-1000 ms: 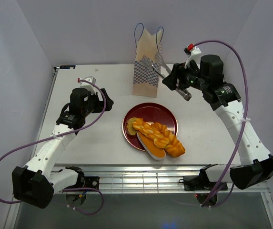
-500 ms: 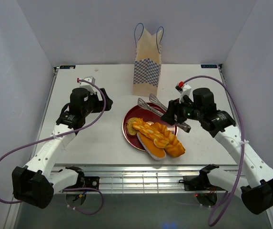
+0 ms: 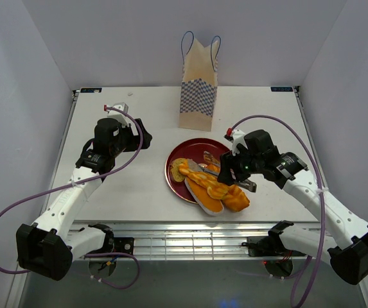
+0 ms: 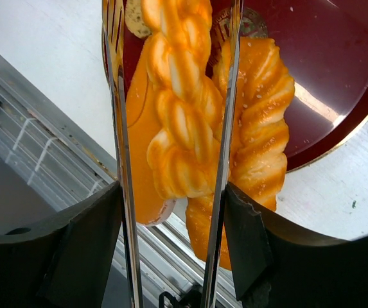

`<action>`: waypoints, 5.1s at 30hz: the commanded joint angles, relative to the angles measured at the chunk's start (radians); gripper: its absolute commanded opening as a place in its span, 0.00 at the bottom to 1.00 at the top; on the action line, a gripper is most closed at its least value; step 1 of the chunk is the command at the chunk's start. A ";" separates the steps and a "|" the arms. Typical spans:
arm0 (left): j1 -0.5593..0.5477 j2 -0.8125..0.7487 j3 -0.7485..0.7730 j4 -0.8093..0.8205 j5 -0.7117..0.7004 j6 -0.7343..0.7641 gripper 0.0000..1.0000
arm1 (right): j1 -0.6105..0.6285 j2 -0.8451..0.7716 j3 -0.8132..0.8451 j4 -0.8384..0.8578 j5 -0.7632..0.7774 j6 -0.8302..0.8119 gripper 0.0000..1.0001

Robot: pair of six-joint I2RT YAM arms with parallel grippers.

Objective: Place the fake bread into the paper bag

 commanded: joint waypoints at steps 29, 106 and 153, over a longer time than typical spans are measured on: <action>0.000 -0.023 0.034 0.002 0.019 0.001 0.94 | 0.056 0.079 -0.005 -0.015 0.036 -0.069 0.69; 0.000 0.006 0.028 0.019 0.103 -0.017 0.94 | -0.160 0.783 1.220 0.234 0.116 0.073 0.43; 0.000 0.032 0.029 0.019 0.125 -0.025 0.94 | -0.281 0.943 1.236 0.417 0.007 0.162 0.63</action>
